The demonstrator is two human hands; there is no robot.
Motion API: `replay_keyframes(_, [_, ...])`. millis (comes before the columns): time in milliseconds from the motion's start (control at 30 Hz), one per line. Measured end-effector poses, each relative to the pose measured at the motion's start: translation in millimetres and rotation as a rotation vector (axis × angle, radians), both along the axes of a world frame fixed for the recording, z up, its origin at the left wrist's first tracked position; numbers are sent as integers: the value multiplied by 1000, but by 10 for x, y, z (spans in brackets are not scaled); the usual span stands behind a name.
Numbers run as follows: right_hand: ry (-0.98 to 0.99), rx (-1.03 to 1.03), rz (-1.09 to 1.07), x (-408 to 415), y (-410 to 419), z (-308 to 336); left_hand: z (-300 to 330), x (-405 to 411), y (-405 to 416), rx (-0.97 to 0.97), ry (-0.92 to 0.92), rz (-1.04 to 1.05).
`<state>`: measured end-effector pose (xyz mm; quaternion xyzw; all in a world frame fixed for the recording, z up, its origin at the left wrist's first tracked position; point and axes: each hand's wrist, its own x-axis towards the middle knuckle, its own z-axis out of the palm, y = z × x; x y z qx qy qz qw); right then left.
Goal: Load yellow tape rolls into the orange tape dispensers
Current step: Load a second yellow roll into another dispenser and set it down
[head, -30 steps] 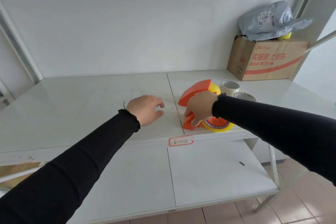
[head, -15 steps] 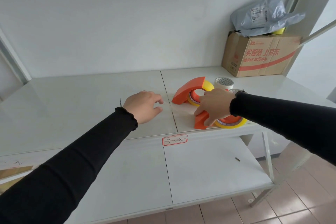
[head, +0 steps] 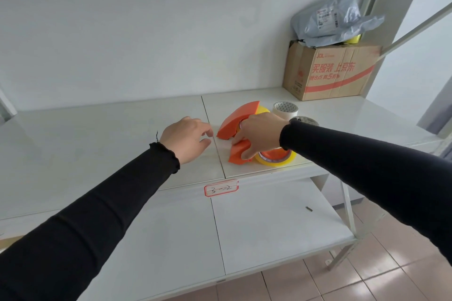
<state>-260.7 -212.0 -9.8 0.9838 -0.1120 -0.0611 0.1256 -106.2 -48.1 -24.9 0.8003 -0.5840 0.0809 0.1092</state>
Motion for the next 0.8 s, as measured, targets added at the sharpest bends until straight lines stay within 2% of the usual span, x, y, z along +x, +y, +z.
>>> replay_keyframes(100, [-38,18,-16,-150,-92,39,-55,-1,-21,6,8,-9])
replay_keyframes(300, [102,-83,33,-413,-197,-53,-114,-46,-89,19,40,-24])
replay_keyframes(800, [190,-103,-19,-590,-308,10,-182,-34,-96,77,30,-42])
